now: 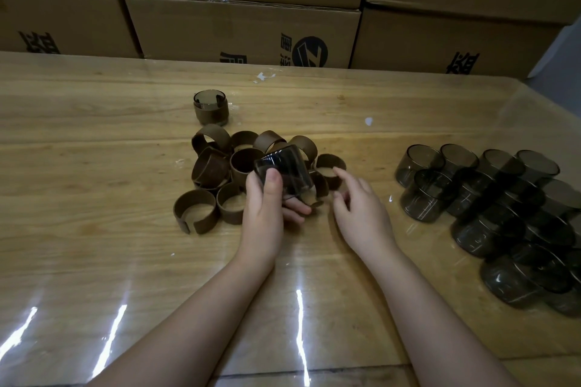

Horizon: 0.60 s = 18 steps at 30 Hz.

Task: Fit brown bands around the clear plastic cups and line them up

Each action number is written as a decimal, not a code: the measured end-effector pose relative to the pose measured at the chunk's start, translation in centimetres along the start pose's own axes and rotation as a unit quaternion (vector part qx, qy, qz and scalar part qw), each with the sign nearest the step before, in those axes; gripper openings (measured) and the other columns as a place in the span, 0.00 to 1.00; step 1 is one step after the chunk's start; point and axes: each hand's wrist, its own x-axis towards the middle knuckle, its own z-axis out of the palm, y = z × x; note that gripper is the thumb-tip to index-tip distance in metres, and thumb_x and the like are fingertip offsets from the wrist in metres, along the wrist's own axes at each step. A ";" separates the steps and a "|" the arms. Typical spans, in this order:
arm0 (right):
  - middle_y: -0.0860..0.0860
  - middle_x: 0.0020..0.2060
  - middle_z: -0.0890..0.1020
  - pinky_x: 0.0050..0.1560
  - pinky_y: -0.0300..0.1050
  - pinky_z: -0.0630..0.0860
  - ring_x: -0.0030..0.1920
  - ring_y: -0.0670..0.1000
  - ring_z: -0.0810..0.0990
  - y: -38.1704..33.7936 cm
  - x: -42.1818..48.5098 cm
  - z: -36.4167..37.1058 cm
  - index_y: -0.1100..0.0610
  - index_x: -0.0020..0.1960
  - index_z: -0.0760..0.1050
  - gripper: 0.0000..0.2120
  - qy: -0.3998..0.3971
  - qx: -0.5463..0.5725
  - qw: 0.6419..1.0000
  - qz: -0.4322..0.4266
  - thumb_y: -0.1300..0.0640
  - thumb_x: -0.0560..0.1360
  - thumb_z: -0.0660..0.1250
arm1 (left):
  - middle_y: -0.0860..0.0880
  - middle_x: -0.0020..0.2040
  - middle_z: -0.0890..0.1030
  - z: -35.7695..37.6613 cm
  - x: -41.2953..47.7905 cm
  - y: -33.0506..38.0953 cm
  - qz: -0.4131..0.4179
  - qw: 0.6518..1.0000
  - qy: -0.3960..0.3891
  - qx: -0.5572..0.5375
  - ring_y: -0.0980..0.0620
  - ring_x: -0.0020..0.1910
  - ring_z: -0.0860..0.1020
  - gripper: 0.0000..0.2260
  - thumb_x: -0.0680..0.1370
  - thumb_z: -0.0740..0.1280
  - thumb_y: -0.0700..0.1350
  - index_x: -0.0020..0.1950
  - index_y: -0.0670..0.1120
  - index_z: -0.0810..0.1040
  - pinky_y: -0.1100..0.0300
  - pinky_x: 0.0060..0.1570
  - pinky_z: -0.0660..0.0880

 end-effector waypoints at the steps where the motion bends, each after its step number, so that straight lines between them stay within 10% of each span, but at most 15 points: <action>1: 0.46 0.49 0.73 0.60 0.53 0.73 0.48 0.46 0.74 -0.1 0.1 0.0 0.50 0.71 0.67 0.20 0.001 -0.014 1.000 0.005 0.58 0.80 0.61 | 0.45 0.47 0.79 0.0 0.0 0.0 -0.004 1.000 0.000 0.002 0.54 0.31 0.81 0.18 0.74 0.55 0.62 0.54 0.51 0.68 0.63 0.28 0.76; 8: 0.47 0.52 0.72 0.40 0.34 0.70 0.41 0.40 0.71 0.2 0.1 0.1 0.50 0.54 0.74 0.04 0.087 0.074 0.992 0.045 0.55 0.79 0.65 | 0.48 0.51 0.78 0.0 -0.4 0.0 0.054 0.996 -0.039 0.063 0.54 0.38 0.82 0.22 0.73 0.66 0.55 0.64 0.52 0.65 0.64 0.30 0.76; 14: 0.44 0.57 0.70 0.57 0.40 0.74 0.58 0.47 0.75 -1.4 -0.2 -1.9 0.49 0.47 0.73 0.09 0.208 0.285 0.936 0.002 0.62 0.77 0.67 | 0.49 0.68 0.70 -0.1 -0.6 -0.2 0.088 0.991 -0.044 0.087 0.46 0.62 0.77 0.33 0.69 0.74 0.44 0.68 0.64 0.64 0.46 0.51 0.80; 18: 0.48 0.36 0.82 0.38 0.36 0.75 0.34 0.44 0.77 -2.3 -0.9 -2.8 0.55 0.49 0.73 0.03 0.053 0.646 0.758 0.072 0.61 0.78 0.63 | 0.47 0.69 0.68 0.1 -0.5 0.1 0.109 0.991 -0.048 0.062 0.45 0.58 0.79 0.33 0.70 0.73 0.41 0.65 0.71 0.65 0.53 0.42 0.81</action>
